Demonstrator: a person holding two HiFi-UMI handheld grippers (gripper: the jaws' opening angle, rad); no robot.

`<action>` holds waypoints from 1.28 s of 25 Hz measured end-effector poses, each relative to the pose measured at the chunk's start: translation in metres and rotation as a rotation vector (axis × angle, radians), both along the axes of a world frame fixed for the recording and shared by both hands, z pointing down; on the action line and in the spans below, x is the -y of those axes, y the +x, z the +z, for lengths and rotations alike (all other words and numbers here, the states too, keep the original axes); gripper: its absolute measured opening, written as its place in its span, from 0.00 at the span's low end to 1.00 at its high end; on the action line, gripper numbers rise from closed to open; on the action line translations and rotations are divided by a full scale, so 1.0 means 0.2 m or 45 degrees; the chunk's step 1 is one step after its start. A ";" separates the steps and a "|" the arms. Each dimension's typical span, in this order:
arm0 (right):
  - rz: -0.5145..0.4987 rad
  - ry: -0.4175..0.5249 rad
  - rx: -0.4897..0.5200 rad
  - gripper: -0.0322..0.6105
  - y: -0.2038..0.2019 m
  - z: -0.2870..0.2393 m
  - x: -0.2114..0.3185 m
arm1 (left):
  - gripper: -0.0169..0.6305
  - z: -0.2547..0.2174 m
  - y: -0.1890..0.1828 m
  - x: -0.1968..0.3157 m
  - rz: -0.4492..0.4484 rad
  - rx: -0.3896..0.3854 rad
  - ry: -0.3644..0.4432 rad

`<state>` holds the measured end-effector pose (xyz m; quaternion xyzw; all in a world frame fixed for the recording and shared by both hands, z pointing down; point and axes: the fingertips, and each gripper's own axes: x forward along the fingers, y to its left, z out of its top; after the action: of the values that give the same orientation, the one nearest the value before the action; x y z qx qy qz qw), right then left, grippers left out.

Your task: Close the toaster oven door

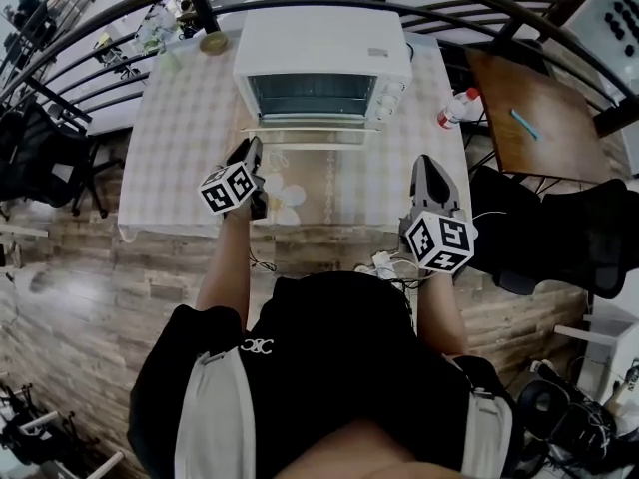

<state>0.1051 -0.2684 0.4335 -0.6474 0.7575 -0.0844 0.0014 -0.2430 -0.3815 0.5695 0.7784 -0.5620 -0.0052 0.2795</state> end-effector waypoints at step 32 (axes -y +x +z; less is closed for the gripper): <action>0.097 0.019 -0.028 0.04 0.24 -0.06 0.03 | 0.22 -0.28 0.02 0.59 -0.017 -0.382 -0.074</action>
<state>0.1536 -0.2739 0.4220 -0.6766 0.7328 -0.0715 0.0013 -0.2392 -0.5005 0.5139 0.7567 -0.5190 -0.1069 0.3829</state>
